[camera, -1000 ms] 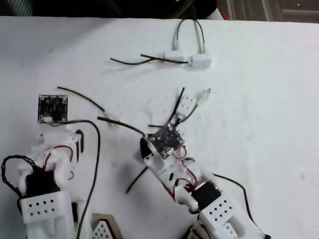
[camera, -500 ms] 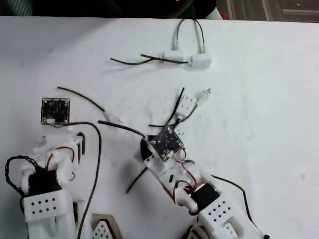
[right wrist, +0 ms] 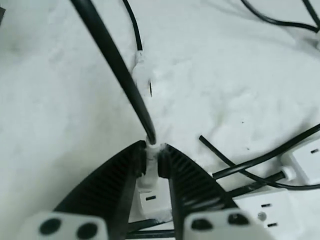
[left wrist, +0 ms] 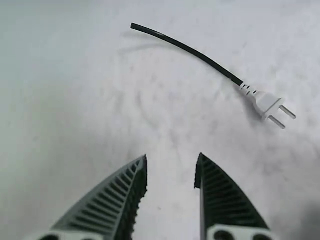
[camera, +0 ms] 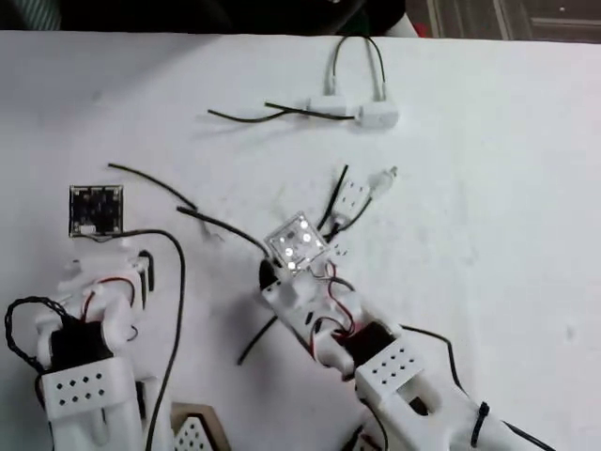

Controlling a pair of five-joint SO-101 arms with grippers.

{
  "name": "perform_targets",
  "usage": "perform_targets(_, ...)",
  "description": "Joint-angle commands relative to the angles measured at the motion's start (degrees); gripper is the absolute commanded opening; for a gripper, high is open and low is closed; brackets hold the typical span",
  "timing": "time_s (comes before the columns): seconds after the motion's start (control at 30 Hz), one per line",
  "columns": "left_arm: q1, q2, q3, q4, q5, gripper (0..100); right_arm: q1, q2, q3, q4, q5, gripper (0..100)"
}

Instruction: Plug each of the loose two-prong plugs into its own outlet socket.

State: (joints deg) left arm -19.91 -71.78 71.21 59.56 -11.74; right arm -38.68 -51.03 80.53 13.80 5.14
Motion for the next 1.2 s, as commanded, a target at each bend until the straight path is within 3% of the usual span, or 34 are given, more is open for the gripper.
perform_targets(0.0,-0.57,-0.75,-0.26,-1.05,-0.26,17,0.57,0.22,-0.53,-3.03,-0.18,1.6)
perform_targets(1.17,-0.57,-0.75,-0.18,-1.05,-0.44,17,0.66,-0.4,4.31,2.07,4.48,1.6)
